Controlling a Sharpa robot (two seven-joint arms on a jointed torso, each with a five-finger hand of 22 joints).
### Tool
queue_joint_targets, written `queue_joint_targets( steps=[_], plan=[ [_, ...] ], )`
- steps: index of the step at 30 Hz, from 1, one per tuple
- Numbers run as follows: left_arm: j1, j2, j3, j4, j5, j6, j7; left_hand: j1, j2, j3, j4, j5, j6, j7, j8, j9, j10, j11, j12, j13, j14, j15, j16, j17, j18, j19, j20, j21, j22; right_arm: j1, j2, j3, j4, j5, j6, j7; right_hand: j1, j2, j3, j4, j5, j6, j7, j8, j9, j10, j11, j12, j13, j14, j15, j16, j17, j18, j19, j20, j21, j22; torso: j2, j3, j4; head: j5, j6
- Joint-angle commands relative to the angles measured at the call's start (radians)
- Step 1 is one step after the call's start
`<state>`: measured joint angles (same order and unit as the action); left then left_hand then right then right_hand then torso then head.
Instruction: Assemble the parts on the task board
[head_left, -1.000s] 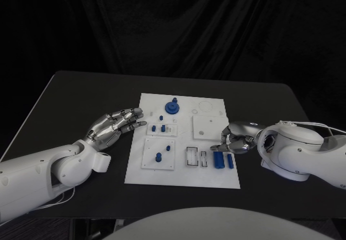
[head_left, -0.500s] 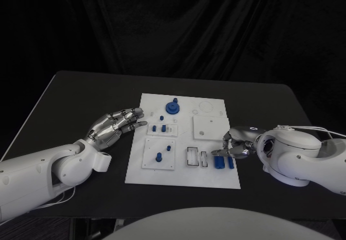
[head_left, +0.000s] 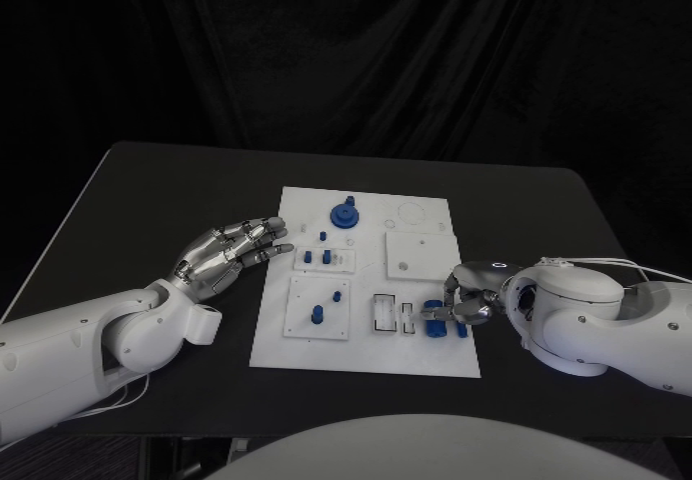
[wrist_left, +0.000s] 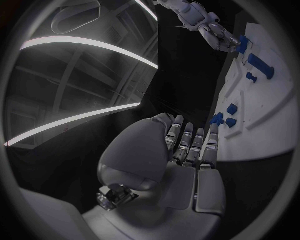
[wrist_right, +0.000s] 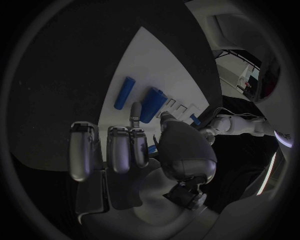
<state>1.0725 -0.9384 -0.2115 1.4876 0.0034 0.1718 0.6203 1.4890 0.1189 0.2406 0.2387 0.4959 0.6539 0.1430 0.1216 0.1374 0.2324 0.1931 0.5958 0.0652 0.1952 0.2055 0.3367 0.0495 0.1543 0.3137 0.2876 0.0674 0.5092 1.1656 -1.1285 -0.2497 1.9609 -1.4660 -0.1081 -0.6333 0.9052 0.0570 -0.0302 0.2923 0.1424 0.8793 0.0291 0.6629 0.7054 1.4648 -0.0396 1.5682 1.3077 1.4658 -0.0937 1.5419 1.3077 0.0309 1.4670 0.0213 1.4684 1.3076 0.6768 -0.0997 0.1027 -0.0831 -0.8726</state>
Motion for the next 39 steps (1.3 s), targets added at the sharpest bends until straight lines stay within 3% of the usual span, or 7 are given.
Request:
queue_joint_targets(
  steps=[1,18,23,29,30,36,39],
  plan=[
    [-0.002,0.002,0.001,0.001,0.004,0.012,0.002,-0.011,0.003,0.002,0.003,-0.002,0.001,0.006,0.006,-0.002,0.009,0.0,0.006,0.001,0.003,0.0,0.005,0.001,-0.002,0.008,0.001,0.002,-0.003,-0.007,0.006,0.0,-0.01,-0.01,0.006,-0.017,0.013,0.001,0.005,-0.001,0.01,0.01,-0.001,-0.013,-0.006,0.106,0.001,0.003,0.263,0.095,-0.004,-0.005,0.216,-0.003,0.058,-0.007,-0.005,0.226,0.0,0.0004,-0.0009,0.002,0.0],
    [-0.005,0.007,0.001,-0.003,0.004,0.021,-0.009,-0.013,0.003,0.002,0.005,-0.004,0.001,0.006,0.006,-0.002,0.009,0.0,0.006,0.001,0.003,0.0,0.004,0.001,-0.003,0.007,0.0,0.002,-0.005,-0.037,0.053,0.0,-0.063,-0.01,0.019,-0.002,0.147,-0.018,0.045,-0.015,0.153,0.036,0.004,-0.098,-0.039,0.106,0.006,0.003,0.263,0.092,-0.001,-0.015,0.199,0.002,0.05,-0.004,-0.023,0.22,-0.001,0.0014,0.0015,0.0,0.0],
    [-0.007,0.007,0.001,-0.003,0.004,0.023,-0.01,-0.013,0.003,0.002,0.005,-0.004,0.001,0.006,0.006,-0.002,0.009,0.0,0.006,0.001,0.003,0.0,0.004,0.001,-0.003,0.007,0.0,0.002,-0.005,-0.039,0.064,0.0,-0.07,-0.007,-0.003,0.017,0.252,-0.041,0.097,-0.052,0.316,0.029,0.004,-0.125,-0.043,0.106,0.005,0.003,0.263,0.09,-0.001,-0.021,0.19,0.004,0.045,-0.004,-0.034,0.217,-0.001,0.0012,0.0008,0.002,0.0],
    [-0.01,0.006,0.001,-0.003,0.004,0.025,-0.012,-0.014,0.003,0.002,0.006,-0.006,0.0,0.006,0.007,-0.002,0.01,0.0,0.006,0.001,0.003,0.001,0.004,0.001,-0.003,0.007,0.0,0.002,-0.005,-0.04,0.057,0.0,-0.056,0.051,-0.127,0.081,0.327,-0.085,0.214,-0.085,0.713,0.027,0.004,-0.131,-0.029,0.106,0.004,0.003,0.263,0.093,-0.004,-0.012,0.202,0.0,0.053,-0.009,-0.017,0.223,-0.002,0.0007,0.0018,0.006,0.0],
    [-0.01,0.005,0.001,-0.003,0.004,0.026,-0.012,-0.014,0.003,0.002,0.006,-0.006,0.0,0.006,0.007,-0.002,0.01,0.0,0.006,0.001,0.003,0.001,0.004,0.001,-0.003,0.007,0.0,0.002,-0.005,-0.04,0.054,0.001,-0.05,0.067,-0.15,0.093,0.324,-0.095,0.234,-0.085,0.751,0.029,0.005,-0.127,-0.024,0.106,0.004,0.003,0.263,0.093,-0.003,-0.011,0.203,-0.001,0.054,-0.008,-0.014,0.224,-0.002,0.0007,0.0016,0.007,0.0],
    [-0.012,0.004,0.001,-0.002,0.004,0.026,-0.013,-0.014,0.003,0.002,0.006,-0.006,0.0,0.006,0.007,-0.002,0.01,0.0,0.006,0.001,0.003,0.001,0.004,0.001,-0.003,0.007,0.0,0.002,-0.005,-0.038,0.029,0.002,0.001,0.213,-0.28,0.174,0.3,-0.109,0.27,-0.075,0.782,0.033,0.005,-0.121,-0.012,0.106,0.004,0.003,0.263,0.094,-0.002,-0.008,0.206,-0.003,0.059,-0.007,-0.003,0.227,-0.001,0.0007,0.0021,0.007,0.0],
    [-0.013,0.005,0.001,-0.003,0.004,0.026,-0.014,-0.015,0.004,0.002,0.007,-0.008,0.0,0.006,0.007,-0.002,0.01,0.001,0.006,0.001,0.003,0.001,0.005,0.001,-0.003,0.008,0.001,0.002,-0.005,-0.036,0.025,0.002,0.02,0.277,-0.317,0.203,0.271,-0.111,0.278,-0.056,0.759,0.037,0.004,-0.119,-0.006,0.106,0.004,0.003,0.263,0.094,-0.002,-0.007,0.207,-0.004,0.061,-0.007,0.001,0.228,-0.001,0.0007,0.0001,0.006,0.0]
  ],
)
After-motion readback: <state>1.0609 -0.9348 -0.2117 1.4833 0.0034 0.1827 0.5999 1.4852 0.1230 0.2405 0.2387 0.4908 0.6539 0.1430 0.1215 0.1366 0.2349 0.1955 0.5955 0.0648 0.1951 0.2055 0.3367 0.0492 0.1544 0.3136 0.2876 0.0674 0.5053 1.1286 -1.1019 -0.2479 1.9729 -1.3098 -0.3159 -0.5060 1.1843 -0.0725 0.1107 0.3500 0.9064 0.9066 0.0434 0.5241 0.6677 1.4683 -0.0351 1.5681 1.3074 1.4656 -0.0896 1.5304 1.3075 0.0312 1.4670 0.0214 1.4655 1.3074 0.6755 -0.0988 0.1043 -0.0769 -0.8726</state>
